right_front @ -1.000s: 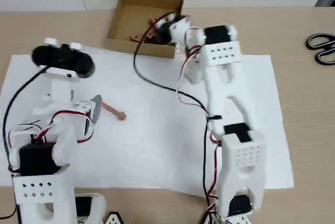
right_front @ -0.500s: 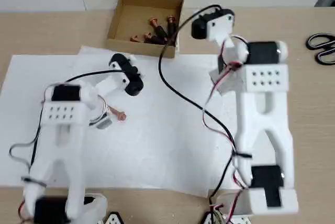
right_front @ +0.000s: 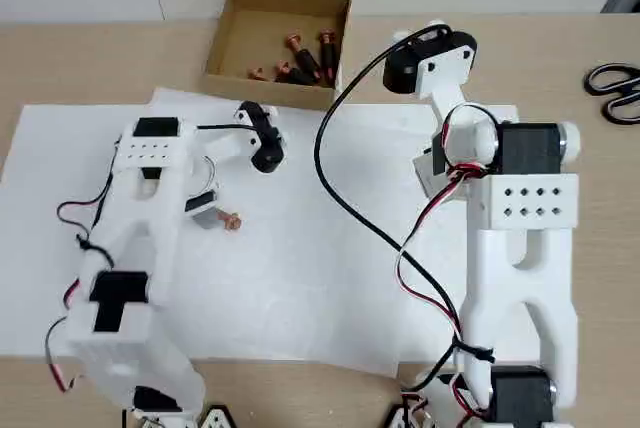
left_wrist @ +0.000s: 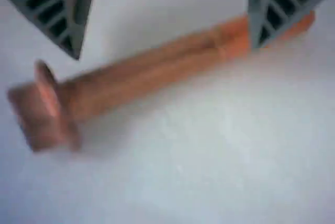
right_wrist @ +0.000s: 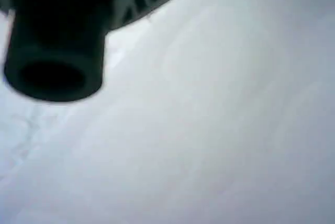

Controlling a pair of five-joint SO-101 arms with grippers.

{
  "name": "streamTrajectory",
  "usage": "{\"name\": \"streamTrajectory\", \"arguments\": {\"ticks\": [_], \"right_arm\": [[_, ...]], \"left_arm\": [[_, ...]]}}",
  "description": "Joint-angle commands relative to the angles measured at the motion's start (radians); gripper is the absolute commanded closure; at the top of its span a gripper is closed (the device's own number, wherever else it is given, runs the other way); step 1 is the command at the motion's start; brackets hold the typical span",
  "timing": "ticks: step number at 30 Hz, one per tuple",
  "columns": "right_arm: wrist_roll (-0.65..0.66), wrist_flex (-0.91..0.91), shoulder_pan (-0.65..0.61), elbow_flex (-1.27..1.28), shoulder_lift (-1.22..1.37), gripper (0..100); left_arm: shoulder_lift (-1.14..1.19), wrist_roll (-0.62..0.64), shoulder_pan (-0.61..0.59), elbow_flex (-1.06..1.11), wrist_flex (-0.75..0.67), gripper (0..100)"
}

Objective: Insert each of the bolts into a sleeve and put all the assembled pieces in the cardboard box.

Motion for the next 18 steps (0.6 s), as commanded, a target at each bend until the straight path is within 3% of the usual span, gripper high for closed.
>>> {"name": "streamTrajectory", "arguments": {"ticks": [1,5,11,18], "right_arm": [[-0.012,0.001,0.005,-0.003,-0.045,99.5],[-0.012,-0.001,0.004,-0.003,-0.045,99.5],[-0.012,-0.005,0.005,-0.003,-0.045,99.5],[-0.012,-0.005,0.005,-0.003,-0.045,99.5]], "left_arm": [[0.031,-0.011,0.011,-0.051,-0.046,80],[0.06,-0.008,0.031,-0.051,-0.06,83],[0.066,-0.005,0.086,-0.051,-0.06,100],[0.058,0.032,0.107,-0.051,-0.054,99]]}}
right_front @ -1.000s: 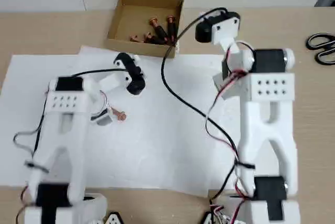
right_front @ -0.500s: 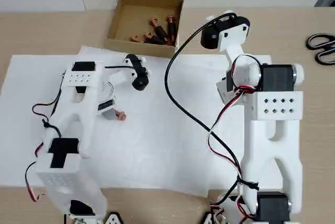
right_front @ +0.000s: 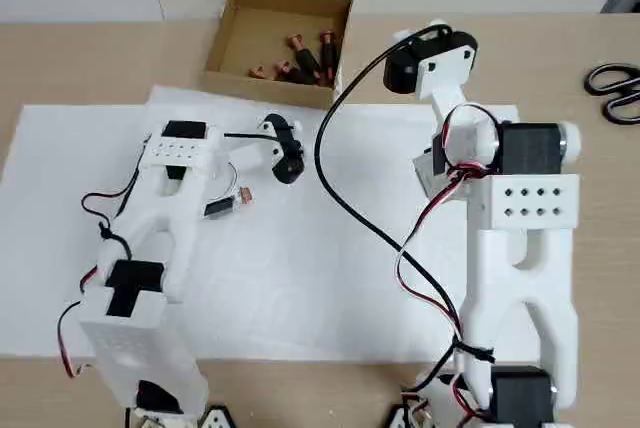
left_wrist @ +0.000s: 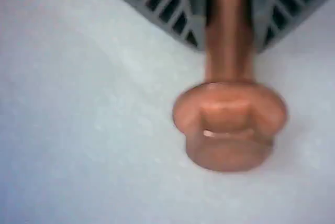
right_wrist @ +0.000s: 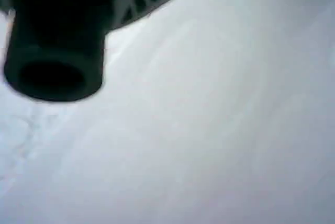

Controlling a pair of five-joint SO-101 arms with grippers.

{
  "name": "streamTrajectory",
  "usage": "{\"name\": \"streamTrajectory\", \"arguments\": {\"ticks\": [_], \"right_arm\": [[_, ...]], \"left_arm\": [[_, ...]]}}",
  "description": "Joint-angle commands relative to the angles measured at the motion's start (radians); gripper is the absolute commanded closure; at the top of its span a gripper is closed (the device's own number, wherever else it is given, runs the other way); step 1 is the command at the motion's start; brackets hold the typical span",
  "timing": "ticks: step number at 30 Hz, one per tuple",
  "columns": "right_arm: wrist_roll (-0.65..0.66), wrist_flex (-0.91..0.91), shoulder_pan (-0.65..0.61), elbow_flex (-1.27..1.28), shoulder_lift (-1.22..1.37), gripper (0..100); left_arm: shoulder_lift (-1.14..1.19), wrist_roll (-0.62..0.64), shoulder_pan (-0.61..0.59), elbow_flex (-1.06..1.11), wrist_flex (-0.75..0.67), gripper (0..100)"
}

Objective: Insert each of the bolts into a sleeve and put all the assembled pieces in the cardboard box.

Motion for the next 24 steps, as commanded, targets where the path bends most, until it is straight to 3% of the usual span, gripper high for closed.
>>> {"name": "streamTrajectory", "arguments": {"ticks": [1,5,17,24], "right_arm": [[-0.012,-0.005,0.005,-0.003,-0.045,99.5],[-0.012,-0.005,0.002,-0.003,-0.045,99.5],[-0.012,-0.007,-0.001,-0.005,-0.056,99.5],[-0.012,-0.008,0.001,0.02,-0.186,99.4]], "left_arm": [[-0.012,0.051,0.021,-0.047,-0.023,99],[-0.012,0.186,0.021,-0.137,0.034,99],[-0.012,0.577,0.014,-0.621,0.466,99],[-0.103,0.75,0.003,-0.682,0.466,99]]}}
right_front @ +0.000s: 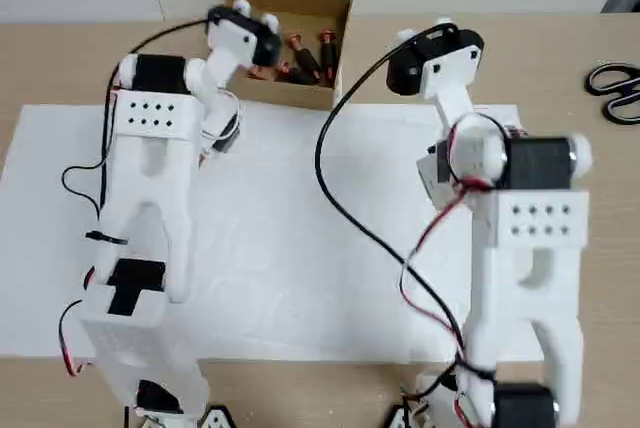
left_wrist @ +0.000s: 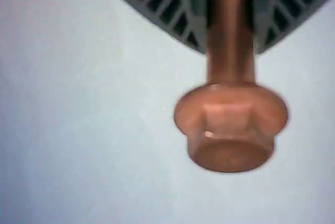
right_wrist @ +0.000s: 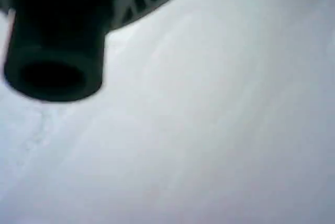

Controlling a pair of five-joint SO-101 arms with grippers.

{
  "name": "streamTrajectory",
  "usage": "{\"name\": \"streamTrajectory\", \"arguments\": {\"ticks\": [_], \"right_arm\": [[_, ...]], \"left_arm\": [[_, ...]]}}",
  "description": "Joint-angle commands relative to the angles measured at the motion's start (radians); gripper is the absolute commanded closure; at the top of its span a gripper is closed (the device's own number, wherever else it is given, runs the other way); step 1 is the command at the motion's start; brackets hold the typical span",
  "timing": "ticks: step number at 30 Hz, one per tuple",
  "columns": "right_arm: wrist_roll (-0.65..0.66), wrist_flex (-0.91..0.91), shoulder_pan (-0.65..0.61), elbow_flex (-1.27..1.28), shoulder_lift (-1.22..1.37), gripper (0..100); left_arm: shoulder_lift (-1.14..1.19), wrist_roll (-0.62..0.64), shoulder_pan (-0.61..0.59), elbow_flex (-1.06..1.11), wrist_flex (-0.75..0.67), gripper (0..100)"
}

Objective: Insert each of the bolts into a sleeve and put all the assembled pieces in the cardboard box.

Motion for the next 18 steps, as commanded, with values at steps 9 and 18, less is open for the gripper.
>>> {"name": "streamTrajectory", "arguments": {"ticks": [9,18], "right_arm": [[-0.009,-0.013,-0.005,0.089,-0.13,99.4],[-0.012,-0.013,-0.05,0.129,-0.134,99.5]], "left_arm": [[0.107,0.261,0.014,0.096,-0.127,99],[0.311,0.336,0.012,0.096,-0.226,99]]}}
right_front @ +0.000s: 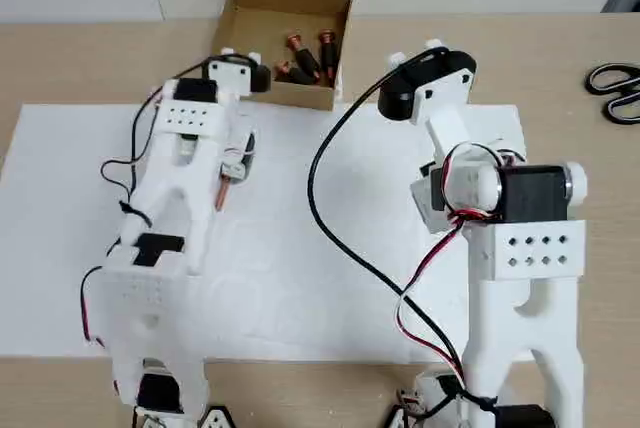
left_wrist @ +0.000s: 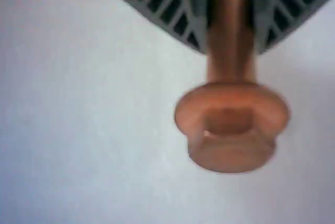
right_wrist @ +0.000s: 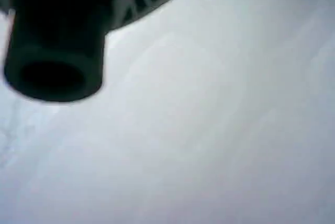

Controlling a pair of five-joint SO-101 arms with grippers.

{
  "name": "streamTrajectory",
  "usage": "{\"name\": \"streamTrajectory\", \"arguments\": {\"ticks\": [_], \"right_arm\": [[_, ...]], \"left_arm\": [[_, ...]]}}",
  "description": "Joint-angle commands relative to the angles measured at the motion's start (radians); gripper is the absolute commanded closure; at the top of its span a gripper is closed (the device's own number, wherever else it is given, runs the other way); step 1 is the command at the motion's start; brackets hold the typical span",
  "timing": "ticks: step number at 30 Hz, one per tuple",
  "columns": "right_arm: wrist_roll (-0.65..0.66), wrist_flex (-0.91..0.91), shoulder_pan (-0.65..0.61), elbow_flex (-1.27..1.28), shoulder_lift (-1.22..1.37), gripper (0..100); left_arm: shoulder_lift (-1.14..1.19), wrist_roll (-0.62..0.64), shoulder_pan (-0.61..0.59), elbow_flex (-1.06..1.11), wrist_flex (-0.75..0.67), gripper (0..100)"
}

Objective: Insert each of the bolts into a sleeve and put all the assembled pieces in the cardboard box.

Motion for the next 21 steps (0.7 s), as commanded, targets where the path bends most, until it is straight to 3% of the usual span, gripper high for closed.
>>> {"name": "streamTrajectory", "arguments": {"ticks": [1,6,10,21], "right_arm": [[-0.009,-0.013,-0.008,-0.006,-0.039,99.5],[-0.009,-0.013,-0.008,-0.006,-0.036,99.5],[-0.009,-0.013,-0.008,-0.006,-0.035,99.5],[-0.009,-0.015,-0.008,-0.006,-0.031,99.5]], "left_arm": [[0.012,0.015,-0.002,-0.002,-0.04,99],[0.057,0.014,-0.006,-0.002,-0.095,98],[0.078,0.014,-0.011,-0.002,-0.118,90],[0.084,0.017,-0.011,-0.079,-0.115,90]]}}
